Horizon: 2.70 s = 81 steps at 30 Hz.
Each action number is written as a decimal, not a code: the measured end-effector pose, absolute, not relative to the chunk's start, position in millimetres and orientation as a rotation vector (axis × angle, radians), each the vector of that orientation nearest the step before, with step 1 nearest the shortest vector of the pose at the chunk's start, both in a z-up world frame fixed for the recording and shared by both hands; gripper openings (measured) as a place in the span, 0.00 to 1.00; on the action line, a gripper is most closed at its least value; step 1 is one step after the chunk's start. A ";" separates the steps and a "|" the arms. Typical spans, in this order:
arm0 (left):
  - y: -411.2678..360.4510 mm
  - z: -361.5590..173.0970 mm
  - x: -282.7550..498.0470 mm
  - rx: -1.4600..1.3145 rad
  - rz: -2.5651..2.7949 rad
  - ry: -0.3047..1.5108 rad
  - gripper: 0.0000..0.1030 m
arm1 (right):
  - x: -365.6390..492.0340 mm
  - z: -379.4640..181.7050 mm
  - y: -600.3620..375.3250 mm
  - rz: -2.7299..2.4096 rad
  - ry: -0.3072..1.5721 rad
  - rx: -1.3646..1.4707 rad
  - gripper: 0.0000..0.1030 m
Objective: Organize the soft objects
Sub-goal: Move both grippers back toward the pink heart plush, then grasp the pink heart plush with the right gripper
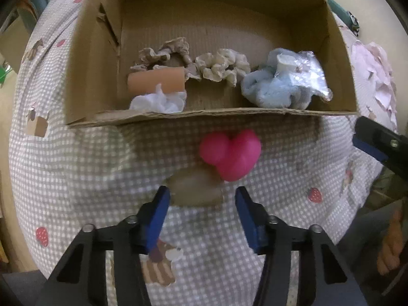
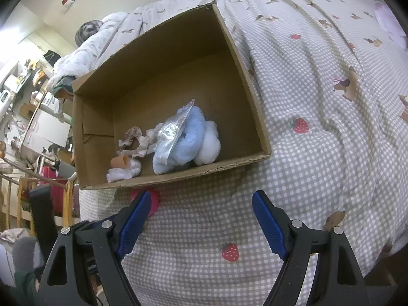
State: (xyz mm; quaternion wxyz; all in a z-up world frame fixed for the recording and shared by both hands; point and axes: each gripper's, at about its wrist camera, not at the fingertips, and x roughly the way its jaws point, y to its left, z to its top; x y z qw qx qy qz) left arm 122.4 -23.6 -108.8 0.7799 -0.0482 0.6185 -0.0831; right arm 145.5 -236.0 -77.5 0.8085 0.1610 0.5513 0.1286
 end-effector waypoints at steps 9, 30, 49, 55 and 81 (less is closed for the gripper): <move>-24.5 -110.3 117.0 -0.156 -0.196 1.355 0.08 | 150.3 -81.2 -228.9 0.288 1.196 0.331 0.84; 22.1 -65.7 96.4 -0.143 -0.138 1.281 0.05 | 151.1 -121.3 -143.3 0.453 1.359 0.299 0.73; 6.9 -58.8 109.7 -0.156 -0.121 1.235 0.05 | 149.8 -134.7 -102.8 0.471 1.355 0.149 0.23; 6.6 -57.5 111.5 -0.148 -0.107 1.232 0.05 | 138.7 -122.1 -108.5 0.505 1.327 0.129 0.22; 3.6 -27.6 82.1 -0.139 -0.110 1.143 0.05 | 93.6 -67.5 -177.3 0.511 1.187 0.151 0.01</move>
